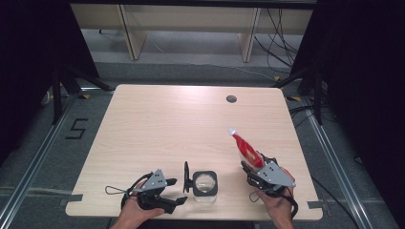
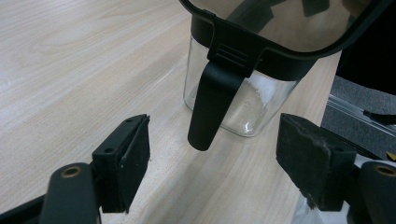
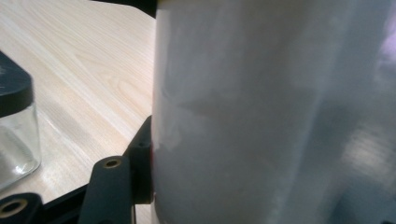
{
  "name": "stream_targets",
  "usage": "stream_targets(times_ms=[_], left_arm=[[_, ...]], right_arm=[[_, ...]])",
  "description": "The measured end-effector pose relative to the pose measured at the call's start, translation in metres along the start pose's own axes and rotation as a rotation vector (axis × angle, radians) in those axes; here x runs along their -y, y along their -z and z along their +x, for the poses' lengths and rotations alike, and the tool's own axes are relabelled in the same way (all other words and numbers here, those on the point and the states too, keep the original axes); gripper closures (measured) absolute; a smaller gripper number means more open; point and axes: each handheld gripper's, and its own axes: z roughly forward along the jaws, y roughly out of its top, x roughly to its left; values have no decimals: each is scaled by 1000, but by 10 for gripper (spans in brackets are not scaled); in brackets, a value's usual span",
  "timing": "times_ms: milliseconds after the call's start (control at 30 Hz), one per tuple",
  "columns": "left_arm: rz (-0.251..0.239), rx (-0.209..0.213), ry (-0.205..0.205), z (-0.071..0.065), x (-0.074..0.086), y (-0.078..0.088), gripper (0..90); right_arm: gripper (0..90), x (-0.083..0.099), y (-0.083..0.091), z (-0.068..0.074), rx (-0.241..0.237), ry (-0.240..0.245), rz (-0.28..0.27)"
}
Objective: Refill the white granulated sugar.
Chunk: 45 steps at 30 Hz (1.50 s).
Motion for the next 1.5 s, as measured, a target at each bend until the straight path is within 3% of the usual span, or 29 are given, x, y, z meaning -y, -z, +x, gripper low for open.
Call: stream_targets(times_ms=[33, 67, 133, 200, 267, 333, 500, 533, 600, 633, 767, 800, 933, 967, 1000, 1067, 1100, 1133, 1167, 1200, 1233, 1267, 1333, 1367, 1433, 1467, 1500], left_arm=[[9, -5, -11, 1, 0, 0, 256], [-9, 3, 11, -1, 0, -1, 256], [-13, 5, 13, -1, 0, -1, 255], [-6, 3, 11, -1, 0, -1, 255], [1, 1, 5, -1, 0, -1, 254], [-10, 5, 11, -1, 0, -1, 250], [-8, 11, -3, 0, 0, -1, 234], [-12, 16, 3, 0, 0, -1, 226], [-7, 16, 0, 0, 0, -1, 220], [-15, 21, 13, -1, 0, -1, 216], [-15, 20, -9, 3, -1, 0, 193], [-8, 15, 13, 2, 0, 1, 190], [-15, 18, -3, 2, 0, 0, 185], [10, 11, -26, 3, -1, 1, 185], [-2, 21, 5, 1, -1, 0, 185], [-10, 19, 1, 1, 0, -1, 185], [-6, 20, -2, 2, 0, -1, 185], [4, 7, -3, 2, 0, 0, 185], [0, 4, 1, 2, 0, 0, 185], [-4, 16, 7, 2, 0, 0, 185], [-1, 13, 6, 2, 0, 0, 185], [-1, 14, 6, 2, 0, 0, 185], [-3, 5, 3, 2, 0, 0, 185], [4, -1, -3, 2, 0, 0, 185], [-5, 13, 4, 2, 0, -1, 185], [-9, 15, 3, 1, 0, -1, 185], [-4, 10, -2, 2, 0, -1, 186]], right_arm=[[430, -2, 4, 1, 3, 12, 10], [430, -5, 6, 1, 13, 50, 5], [430, -7, 13, 2, 27, 92, 17], [431, -8, 18, 4, 18, 86, 11], [431, -9, 23, 6, 25, 116, 22], [431, -11, 29, 11, 41, 189, 48], [431, -13, 38, 21, 39, 278, 94], [432, -14, 39, 23, 42, 315, 101], [431, -15, 41, 27, 32, 332, 112], [432, -16, 42, 28, 34, 360, 111], [432, -18, 45, 34, 32, 442, 131], [432, -18, 47, 35, 46, 445, 131], [433, -19, 49, 41, 51, 531, 145], [433, -20, 51, 43, 52, 567, 162], [433, -20, 51, 44, 58, 583, 158], [433, -19, 53, 48, 57, 583, 171], [433, -20, 54, 49, 62, 607, 173], [433, -21, 54, 49, 65, 669, 170], [434, -20, 56, 53, 73, 660, 182], [434, -20, 57, 54, 80, 682, 189], [434, -23, 57, 54, 80, 770, 178], [434, -20, 58, 57, 81, 737, 189], [434, -23, 60, 58, 94, 854, 184], [434, -18, 60, 62, 103, 814, 193], [435, -20, 61, 64, 115, 926, 197], [435, -17, 61, 67, 124, 894, 209], [435, -19, 62, 67, 128, 947, 210]])
